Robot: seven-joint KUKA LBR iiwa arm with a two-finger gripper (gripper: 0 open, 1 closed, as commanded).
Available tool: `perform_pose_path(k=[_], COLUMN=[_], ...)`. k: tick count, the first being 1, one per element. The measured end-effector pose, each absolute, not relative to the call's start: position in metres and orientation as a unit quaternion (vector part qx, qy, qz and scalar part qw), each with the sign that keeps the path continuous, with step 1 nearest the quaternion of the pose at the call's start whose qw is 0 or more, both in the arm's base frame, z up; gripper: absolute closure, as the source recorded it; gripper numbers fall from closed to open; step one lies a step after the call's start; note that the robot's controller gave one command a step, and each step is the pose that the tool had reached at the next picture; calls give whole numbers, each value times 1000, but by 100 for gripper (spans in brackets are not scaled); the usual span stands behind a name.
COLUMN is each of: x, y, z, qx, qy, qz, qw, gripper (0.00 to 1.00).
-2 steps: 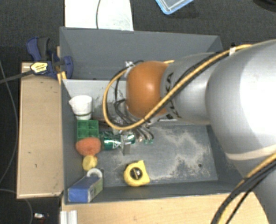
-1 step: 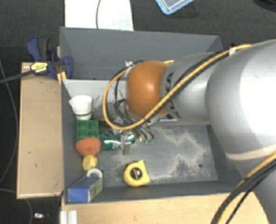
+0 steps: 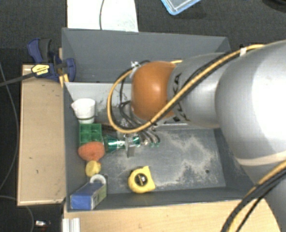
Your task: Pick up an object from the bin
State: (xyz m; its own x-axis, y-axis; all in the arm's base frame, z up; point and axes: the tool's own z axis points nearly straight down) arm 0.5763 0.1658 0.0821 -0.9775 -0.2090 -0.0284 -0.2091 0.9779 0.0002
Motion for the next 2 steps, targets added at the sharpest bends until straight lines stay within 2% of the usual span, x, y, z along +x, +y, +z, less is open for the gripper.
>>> perform_pose_path(k=[1, 2], x=[577, 576], y=[166, 166], z=[93, 126], qx=[-105, -105], qy=[994, 994], qz=[2, 2], qw=[16, 15], gripper=[100, 100])
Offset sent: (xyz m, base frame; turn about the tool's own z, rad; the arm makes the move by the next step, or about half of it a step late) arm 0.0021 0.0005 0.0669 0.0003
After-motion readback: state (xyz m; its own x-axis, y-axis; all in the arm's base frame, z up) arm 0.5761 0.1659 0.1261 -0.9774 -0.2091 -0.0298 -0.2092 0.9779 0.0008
